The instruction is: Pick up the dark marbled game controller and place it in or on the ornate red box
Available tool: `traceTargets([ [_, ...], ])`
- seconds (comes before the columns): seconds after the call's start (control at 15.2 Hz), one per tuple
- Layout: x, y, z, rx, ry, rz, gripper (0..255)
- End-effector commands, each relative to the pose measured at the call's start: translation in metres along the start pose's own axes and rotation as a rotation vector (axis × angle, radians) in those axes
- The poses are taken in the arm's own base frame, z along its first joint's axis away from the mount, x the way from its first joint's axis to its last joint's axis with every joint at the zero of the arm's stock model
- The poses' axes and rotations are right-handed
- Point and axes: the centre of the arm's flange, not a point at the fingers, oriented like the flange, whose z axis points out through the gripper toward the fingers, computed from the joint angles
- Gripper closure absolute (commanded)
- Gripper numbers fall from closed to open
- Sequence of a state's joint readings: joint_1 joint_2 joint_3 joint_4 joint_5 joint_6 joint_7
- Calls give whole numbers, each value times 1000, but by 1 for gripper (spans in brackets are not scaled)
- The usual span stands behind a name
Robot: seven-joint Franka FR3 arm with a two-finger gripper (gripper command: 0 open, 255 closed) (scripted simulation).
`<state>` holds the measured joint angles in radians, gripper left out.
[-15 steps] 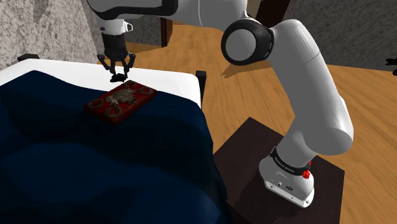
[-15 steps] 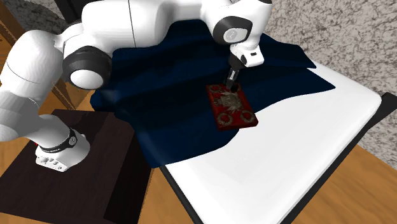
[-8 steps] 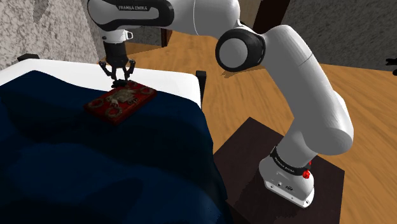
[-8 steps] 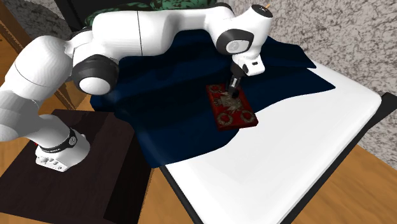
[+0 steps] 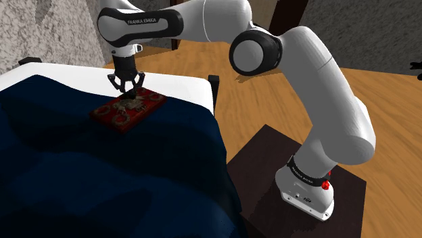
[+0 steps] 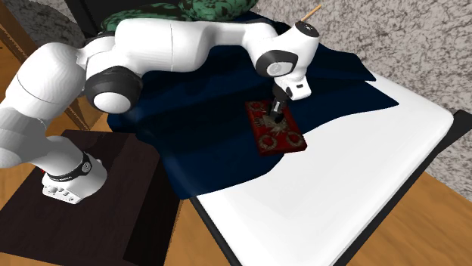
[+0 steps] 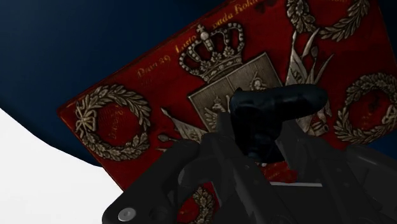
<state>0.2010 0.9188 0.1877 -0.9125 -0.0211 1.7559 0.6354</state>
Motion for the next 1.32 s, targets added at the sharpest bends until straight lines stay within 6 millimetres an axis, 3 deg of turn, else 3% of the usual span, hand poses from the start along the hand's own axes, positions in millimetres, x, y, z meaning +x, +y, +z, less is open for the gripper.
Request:
traceTargets([
  [0.0, 2, 2, 17, -4, -2, 3, 255],
  [0.53, 2, 2, 17, -4, -2, 3, 255],
  [0.59, 2, 2, 17, -4, -2, 3, 0],
  [0.92, 2, 2, 17, -4, -2, 3, 0],
  [1.19, 3, 2, -33, -4, -2, 3, 0],
  [1.25, 3, 2, -33, -4, -2, 3, 0],
])
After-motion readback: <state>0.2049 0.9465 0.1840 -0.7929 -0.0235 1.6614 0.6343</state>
